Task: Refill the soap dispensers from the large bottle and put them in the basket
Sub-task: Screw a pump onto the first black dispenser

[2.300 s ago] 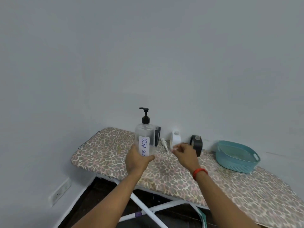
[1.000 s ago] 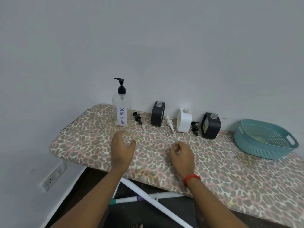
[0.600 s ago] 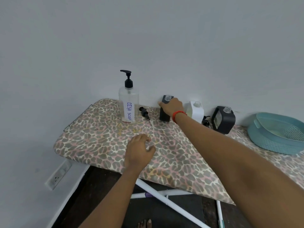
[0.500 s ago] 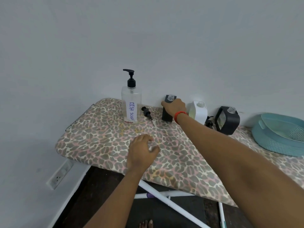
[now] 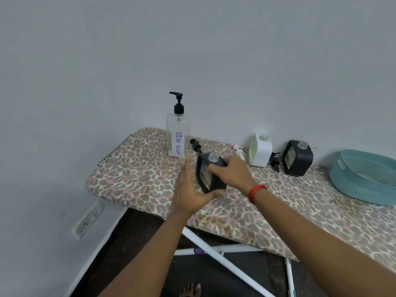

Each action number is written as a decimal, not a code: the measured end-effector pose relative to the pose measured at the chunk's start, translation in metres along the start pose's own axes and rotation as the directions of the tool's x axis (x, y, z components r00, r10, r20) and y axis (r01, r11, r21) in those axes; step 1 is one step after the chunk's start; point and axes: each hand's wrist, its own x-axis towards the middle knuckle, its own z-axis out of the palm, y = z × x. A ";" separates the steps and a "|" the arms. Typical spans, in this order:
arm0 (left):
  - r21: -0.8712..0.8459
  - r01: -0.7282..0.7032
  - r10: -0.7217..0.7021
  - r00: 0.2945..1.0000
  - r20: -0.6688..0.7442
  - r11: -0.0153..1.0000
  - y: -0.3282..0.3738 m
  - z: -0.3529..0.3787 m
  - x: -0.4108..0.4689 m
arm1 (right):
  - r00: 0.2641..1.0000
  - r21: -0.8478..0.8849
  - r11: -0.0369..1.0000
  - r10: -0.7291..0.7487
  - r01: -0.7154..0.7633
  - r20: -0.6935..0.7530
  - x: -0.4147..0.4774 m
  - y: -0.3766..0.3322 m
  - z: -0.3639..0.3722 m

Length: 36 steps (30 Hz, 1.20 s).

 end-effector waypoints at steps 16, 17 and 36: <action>-0.171 -0.081 0.079 0.997 -0.019 0.982 -0.009 0.002 0.005 | 0.995 0.138 0.987 0.073 -0.081 0.062 0.109 -0.011 0.007; -0.178 -0.085 0.083 0.996 -0.020 0.980 -0.009 0.002 0.005 | 0.992 0.103 0.991 0.080 -0.090 0.093 0.125 -0.015 0.016; -0.196 -0.039 0.036 0.999 -0.017 0.980 0.001 -0.004 0.002 | 0.992 0.360 0.929 0.111 -0.084 -0.057 0.104 0.000 -0.020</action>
